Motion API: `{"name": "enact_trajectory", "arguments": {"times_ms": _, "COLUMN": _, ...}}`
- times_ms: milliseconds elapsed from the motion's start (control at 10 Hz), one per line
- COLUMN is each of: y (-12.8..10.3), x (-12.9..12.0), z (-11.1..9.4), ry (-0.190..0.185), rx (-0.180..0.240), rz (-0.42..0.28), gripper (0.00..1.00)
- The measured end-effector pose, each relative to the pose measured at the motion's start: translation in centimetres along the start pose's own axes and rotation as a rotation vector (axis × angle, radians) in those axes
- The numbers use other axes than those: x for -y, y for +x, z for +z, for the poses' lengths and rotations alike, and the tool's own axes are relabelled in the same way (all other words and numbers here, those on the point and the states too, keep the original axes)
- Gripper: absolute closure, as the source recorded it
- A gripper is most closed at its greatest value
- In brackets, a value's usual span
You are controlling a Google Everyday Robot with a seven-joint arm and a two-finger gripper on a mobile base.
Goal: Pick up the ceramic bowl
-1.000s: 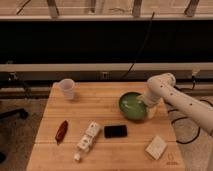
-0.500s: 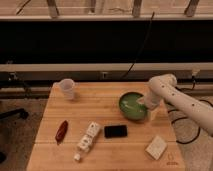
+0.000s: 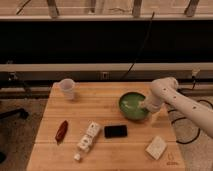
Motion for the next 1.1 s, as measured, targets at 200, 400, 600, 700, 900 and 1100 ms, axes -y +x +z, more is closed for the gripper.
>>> {"name": "enact_trajectory", "arguments": {"times_ms": 200, "y": -0.1, "x": -0.4, "z": 0.3, "ry": -0.008, "rx": 0.000, "rz": -0.016, "gripper": 0.72}}
{"name": "enact_trajectory", "arguments": {"times_ms": 400, "y": -0.4, "x": -0.5, "z": 0.5, "ry": -0.012, "rx": -0.004, "rz": -0.033, "gripper": 0.93}}
{"name": "enact_trajectory", "arguments": {"times_ms": 600, "y": -0.6, "x": -0.5, "z": 0.4, "ry": -0.013, "rx": -0.010, "rz": -0.047, "gripper": 1.00}}
{"name": "enact_trajectory", "arguments": {"times_ms": 700, "y": -0.4, "x": -0.1, "z": -0.2, "ry": -0.011, "rx": -0.015, "rz": -0.043, "gripper": 1.00}}
{"name": "enact_trajectory", "arguments": {"times_ms": 900, "y": -0.3, "x": 0.4, "z": -0.8, "ry": -0.010, "rx": -0.018, "rz": -0.044, "gripper": 1.00}}
{"name": "enact_trajectory", "arguments": {"times_ms": 1100, "y": -0.3, "x": 0.5, "z": -1.1, "ry": -0.011, "rx": -0.025, "rz": -0.051, "gripper": 1.00}}
